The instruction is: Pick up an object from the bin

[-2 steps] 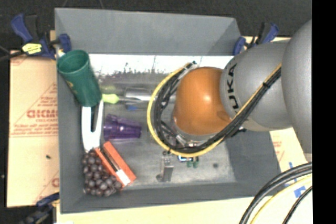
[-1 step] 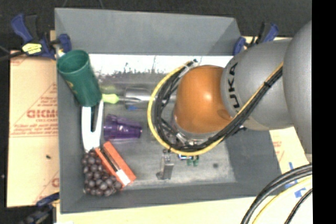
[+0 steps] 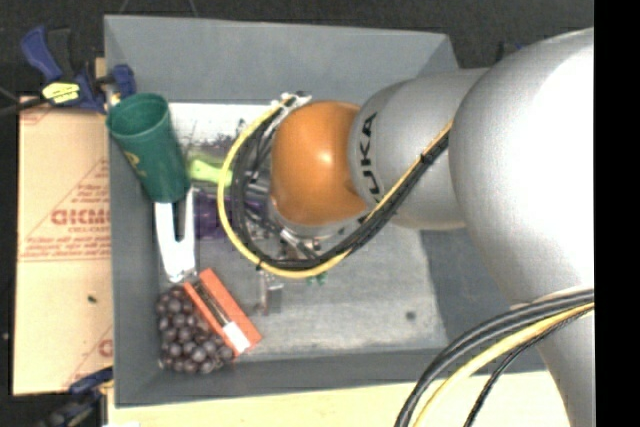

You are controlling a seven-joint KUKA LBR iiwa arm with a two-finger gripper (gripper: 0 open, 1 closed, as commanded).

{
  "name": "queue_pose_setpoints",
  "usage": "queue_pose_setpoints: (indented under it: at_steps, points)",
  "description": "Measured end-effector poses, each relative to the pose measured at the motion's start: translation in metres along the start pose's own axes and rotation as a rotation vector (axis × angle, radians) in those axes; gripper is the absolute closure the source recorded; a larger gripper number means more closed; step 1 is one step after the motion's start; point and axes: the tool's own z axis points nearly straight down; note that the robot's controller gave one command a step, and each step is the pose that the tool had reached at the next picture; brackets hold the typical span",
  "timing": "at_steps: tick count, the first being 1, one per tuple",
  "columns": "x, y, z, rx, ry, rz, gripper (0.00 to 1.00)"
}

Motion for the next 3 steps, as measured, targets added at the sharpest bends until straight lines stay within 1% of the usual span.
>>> queue_pose_setpoints:
  at_steps: [1,2,3]
  points:
    - [-0.062,0.018,-0.039,-0.001,-0.002,0.112,0.0]
    - [-0.029,0.102,-0.01,-0.002,0.007,-0.068,0.0]
    - [-0.098,0.082,0.018,-0.006,0.097,-0.009,0.0]
